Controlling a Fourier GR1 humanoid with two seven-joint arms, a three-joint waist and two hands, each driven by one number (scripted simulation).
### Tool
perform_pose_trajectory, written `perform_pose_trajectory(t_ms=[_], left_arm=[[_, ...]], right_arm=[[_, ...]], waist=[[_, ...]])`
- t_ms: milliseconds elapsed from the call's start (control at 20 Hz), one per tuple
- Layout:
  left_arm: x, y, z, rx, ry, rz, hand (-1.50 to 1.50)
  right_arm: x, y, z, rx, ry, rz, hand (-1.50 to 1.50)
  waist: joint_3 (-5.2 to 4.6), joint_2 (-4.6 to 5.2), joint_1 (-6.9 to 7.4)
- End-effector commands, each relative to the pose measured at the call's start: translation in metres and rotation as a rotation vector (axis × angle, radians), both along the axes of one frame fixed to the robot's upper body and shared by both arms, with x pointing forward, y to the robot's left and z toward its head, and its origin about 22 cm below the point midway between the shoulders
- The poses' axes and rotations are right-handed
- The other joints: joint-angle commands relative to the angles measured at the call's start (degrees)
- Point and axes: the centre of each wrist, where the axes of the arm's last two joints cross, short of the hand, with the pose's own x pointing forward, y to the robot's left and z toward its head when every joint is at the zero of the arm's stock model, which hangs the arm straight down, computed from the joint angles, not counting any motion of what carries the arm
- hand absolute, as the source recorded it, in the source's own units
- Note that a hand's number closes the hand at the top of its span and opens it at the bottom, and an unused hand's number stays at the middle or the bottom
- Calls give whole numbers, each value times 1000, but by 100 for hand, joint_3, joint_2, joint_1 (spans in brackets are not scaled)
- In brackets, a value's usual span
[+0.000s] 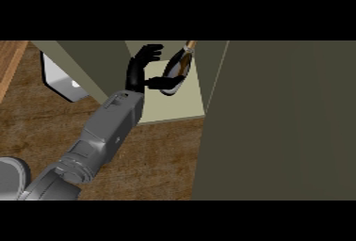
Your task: Pick up the wine, place it into the cabinet and close the cabinet
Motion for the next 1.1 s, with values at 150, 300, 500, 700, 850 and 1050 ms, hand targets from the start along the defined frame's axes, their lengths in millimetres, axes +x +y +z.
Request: perform_pose_trajectory(t_ms=[150,300,500,700,850,1050], left_arm=[[9,10,13,90,-16,67,-150],[10,13,15,114,-30,73,-150],[17,18,28,26,-77,21,-150],[13,8,24,-53,-101,-40,-150],[15,-2,32,-136,-150,-79,150],[17,-4,38,-215,-170,-176,150]], right_arm=[[-23,-6,29,87,1,59,-150],[-19,-4,20,68,-1,62,-150],[-14,-5,21,66,-13,76,-150],[-21,-8,24,78,-3,65,-150],[-20,-9,20,59,8,58,-150],[-24,-10,29,64,-4,45,-150]], waist=[[-4,-6,-77],[-4,16,-47],[-11,61,28],[-7,6,-15],[-5,-12,41],[-14,-55,141]])
